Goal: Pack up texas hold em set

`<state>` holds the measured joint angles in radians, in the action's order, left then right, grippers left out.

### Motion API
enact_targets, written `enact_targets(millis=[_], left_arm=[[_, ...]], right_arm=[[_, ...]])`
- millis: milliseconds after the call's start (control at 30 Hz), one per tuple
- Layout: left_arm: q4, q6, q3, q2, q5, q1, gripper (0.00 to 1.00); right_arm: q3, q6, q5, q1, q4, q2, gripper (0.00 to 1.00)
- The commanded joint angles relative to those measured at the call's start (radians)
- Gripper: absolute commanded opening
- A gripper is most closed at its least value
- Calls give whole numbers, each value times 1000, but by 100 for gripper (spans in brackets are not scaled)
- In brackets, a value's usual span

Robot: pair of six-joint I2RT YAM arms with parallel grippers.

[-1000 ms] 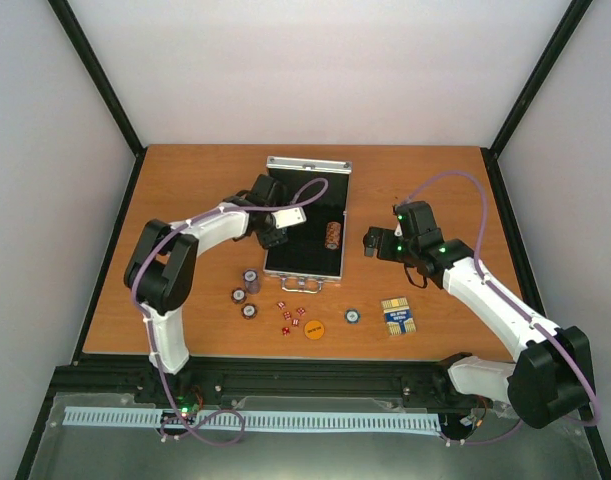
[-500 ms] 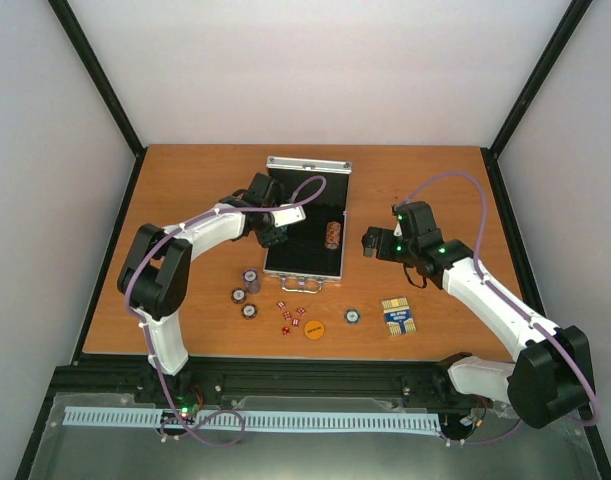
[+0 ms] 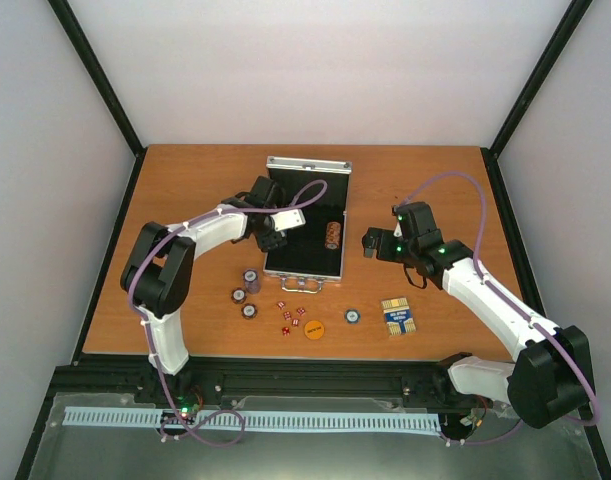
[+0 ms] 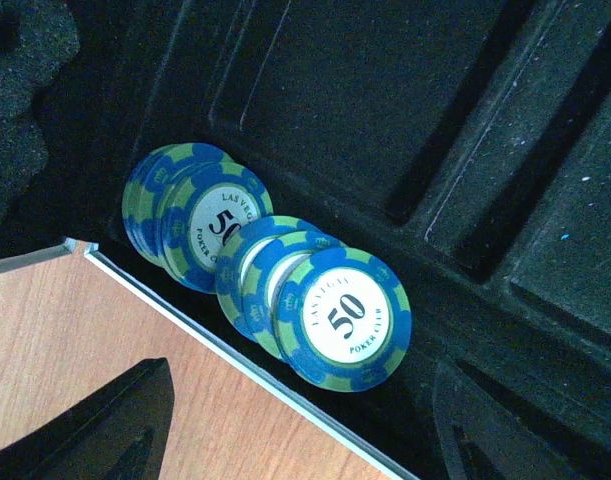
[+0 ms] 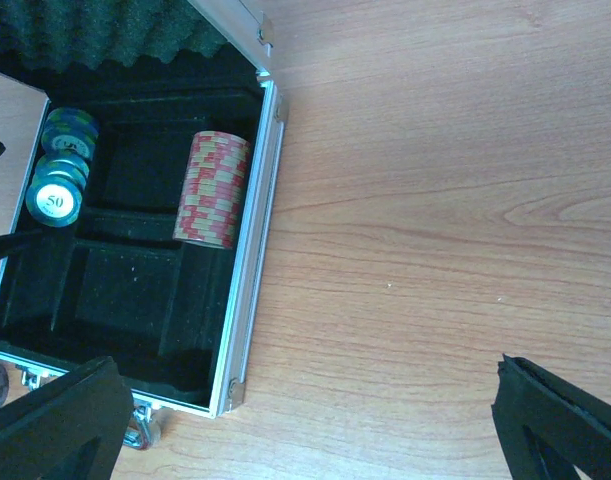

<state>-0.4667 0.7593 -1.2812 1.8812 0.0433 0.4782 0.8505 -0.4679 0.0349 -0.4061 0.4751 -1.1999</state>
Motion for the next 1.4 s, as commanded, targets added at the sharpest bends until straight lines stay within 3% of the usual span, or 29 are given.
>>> enact_targets(millis=[0,233,767,1000,1167,1367], left_arm=[[2,4,-4,26,30,7,74],[40,7,-12,77,69,10,75],[317,6,26,130,253,28,75],[349,-2,25,160,312,28,75],[348,-23,44,122,295,28,75],[296,-42,96,1,148,28,77]], right_arm=[[-10,12,-10,9,-9,-1,100],[-13,15,-13,9,-8,0,100],[-23,17,-12,9,-14,-10,100],[-27,18,-14,9,-11,-6,100],[-32,17,-11,9,-14,-7,100],[-34,17,-7,9,-16,-1,100]])
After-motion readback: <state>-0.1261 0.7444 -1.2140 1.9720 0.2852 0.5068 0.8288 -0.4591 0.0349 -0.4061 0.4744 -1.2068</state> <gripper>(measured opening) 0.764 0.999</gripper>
